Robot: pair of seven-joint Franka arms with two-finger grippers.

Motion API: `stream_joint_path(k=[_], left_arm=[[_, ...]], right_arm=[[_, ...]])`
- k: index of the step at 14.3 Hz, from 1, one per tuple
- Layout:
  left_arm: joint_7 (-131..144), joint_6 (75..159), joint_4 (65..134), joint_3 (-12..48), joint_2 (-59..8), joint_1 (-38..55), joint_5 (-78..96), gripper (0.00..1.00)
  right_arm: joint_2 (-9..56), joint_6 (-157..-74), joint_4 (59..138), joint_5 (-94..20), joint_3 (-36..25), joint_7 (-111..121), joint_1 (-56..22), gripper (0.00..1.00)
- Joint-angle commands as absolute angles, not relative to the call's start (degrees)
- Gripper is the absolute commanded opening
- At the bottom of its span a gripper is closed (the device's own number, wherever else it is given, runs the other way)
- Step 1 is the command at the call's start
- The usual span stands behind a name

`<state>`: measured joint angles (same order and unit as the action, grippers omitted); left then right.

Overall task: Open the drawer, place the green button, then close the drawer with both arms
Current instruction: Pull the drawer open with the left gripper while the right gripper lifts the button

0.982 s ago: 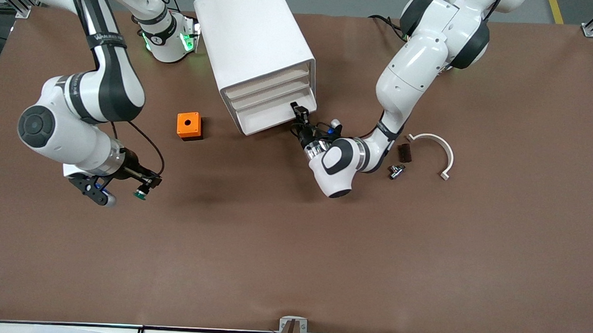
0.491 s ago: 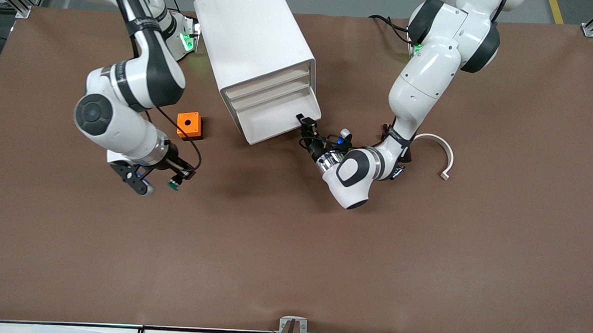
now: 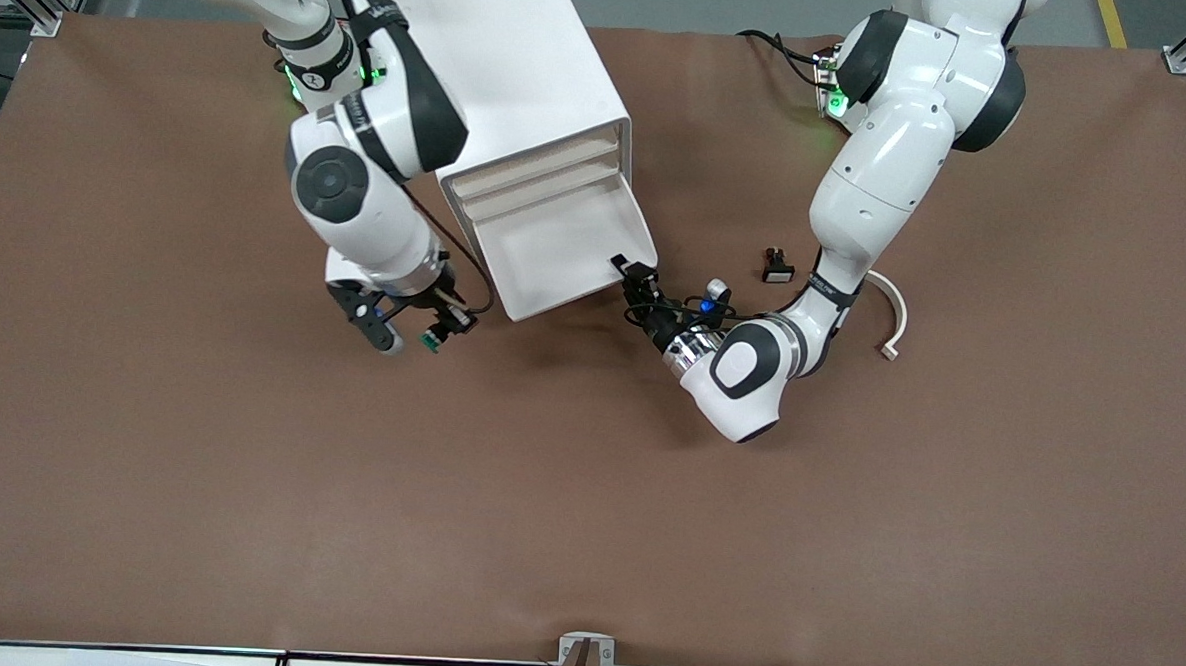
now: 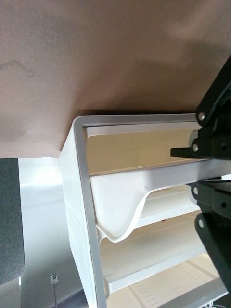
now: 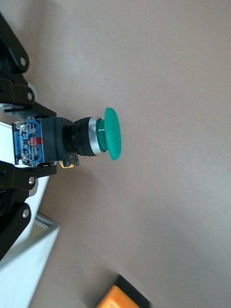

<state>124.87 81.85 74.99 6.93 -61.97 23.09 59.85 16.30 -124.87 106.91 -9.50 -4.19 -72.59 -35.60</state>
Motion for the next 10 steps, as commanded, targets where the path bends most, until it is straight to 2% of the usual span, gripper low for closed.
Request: stream_joint_path(k=[1,4,6,10], left_arm=[[126.0,82.3,74.0,6.3,-62.5,22.9,61.0,0.17],[126.0,83.8,74.0,6.3,-62.3,22.8,62.0,0.21],[125.9,84.2,74.0,6.3,-62.3,22.7,62.8,0.33],[125.0,84.2,73.2,6.8,-62.1,21.7,62.9,0.81]], right_arm=[[15.5,-128.2,109.0,-10.0,-4.8,-79.5,-40.6,0.03],[15.9,-128.7,109.2,-9.6,-4.8,-83.8,-43.9,0.03],[16.0,-128.7,110.5,-9.6,-4.8,-84.8,-46.0,0.03],[17.8,-130.3,113.0,-9.6,-4.8,-84.9,-49.7,0.03]])
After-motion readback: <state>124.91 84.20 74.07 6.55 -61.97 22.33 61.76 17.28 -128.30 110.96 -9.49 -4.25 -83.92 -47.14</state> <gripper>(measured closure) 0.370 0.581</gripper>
